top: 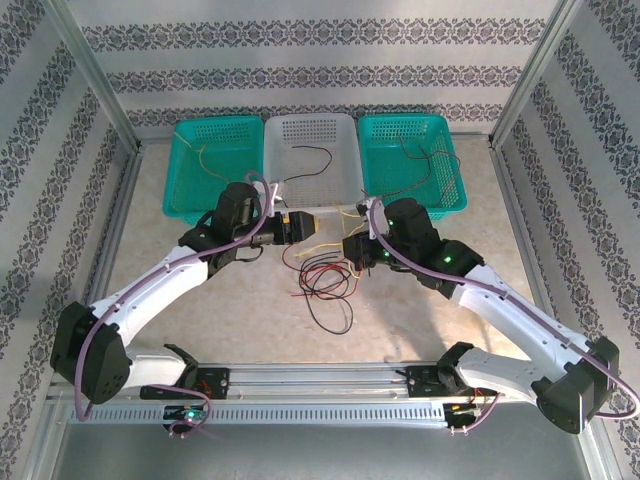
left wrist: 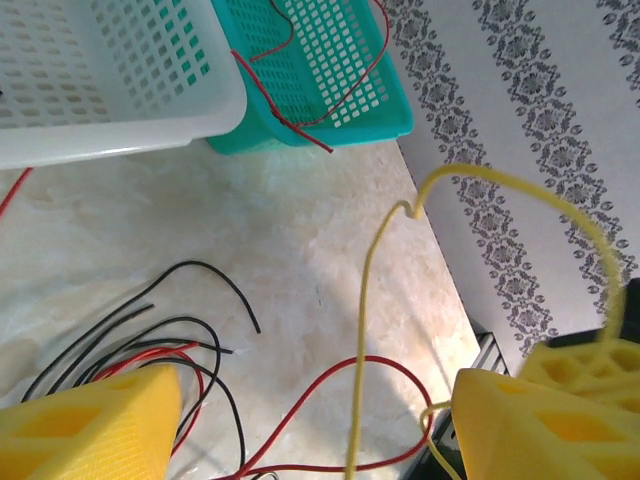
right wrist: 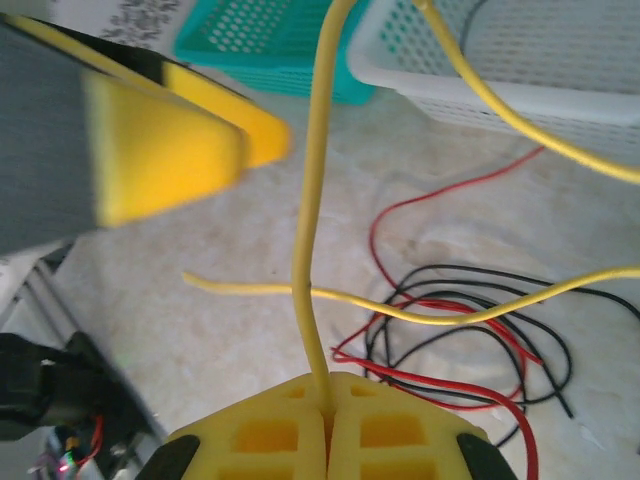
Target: Untangle the cables
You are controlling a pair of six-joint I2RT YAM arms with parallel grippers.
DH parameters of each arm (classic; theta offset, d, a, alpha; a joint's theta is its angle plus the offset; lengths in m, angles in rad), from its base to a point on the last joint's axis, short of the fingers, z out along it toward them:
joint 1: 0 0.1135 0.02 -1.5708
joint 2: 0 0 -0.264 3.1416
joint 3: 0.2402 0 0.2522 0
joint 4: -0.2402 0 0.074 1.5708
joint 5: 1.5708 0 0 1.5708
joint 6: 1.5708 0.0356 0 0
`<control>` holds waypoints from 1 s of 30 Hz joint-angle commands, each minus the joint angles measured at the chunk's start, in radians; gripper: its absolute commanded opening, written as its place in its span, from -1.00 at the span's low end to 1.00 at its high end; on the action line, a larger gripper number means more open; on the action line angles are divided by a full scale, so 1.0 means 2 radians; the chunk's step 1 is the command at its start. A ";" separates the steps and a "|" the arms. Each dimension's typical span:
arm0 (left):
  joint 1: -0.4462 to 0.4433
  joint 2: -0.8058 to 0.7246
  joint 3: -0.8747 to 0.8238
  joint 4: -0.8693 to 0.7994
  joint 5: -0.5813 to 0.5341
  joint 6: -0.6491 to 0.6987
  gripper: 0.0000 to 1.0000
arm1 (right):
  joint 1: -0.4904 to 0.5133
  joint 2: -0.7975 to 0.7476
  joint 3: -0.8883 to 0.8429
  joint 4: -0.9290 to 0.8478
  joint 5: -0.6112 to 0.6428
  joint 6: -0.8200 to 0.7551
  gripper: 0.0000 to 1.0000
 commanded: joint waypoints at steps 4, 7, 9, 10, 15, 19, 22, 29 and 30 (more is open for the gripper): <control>-0.006 0.026 0.015 0.043 0.060 -0.009 0.53 | 0.001 -0.015 0.019 0.025 -0.066 -0.013 -1.00; -0.007 0.028 -0.003 0.116 0.106 -0.049 0.54 | 0.001 -0.022 0.016 0.042 -0.068 -0.006 -1.00; -0.009 0.026 -0.015 0.157 0.123 -0.072 0.56 | 0.000 -0.025 0.014 0.056 -0.072 0.001 -1.00; -0.011 0.027 -0.017 0.169 0.128 -0.077 0.56 | 0.000 -0.025 0.013 0.063 -0.075 0.006 -1.00; -0.031 0.034 -0.008 0.112 0.104 -0.037 0.48 | -0.001 -0.025 0.008 0.110 -0.099 0.037 -1.00; -0.033 0.032 -0.014 0.108 0.088 -0.038 0.18 | -0.004 -0.028 0.008 0.129 -0.112 0.052 -1.00; -0.032 0.029 -0.017 0.128 0.096 -0.047 -0.10 | -0.008 -0.034 0.007 0.139 -0.118 0.061 -1.00; -0.032 0.029 -0.022 0.156 0.114 -0.059 -0.72 | -0.028 -0.055 -0.009 0.176 -0.132 0.096 -1.00; -0.032 0.025 -0.023 0.147 0.106 -0.052 -0.83 | -0.032 -0.058 -0.012 0.185 -0.135 0.107 -1.00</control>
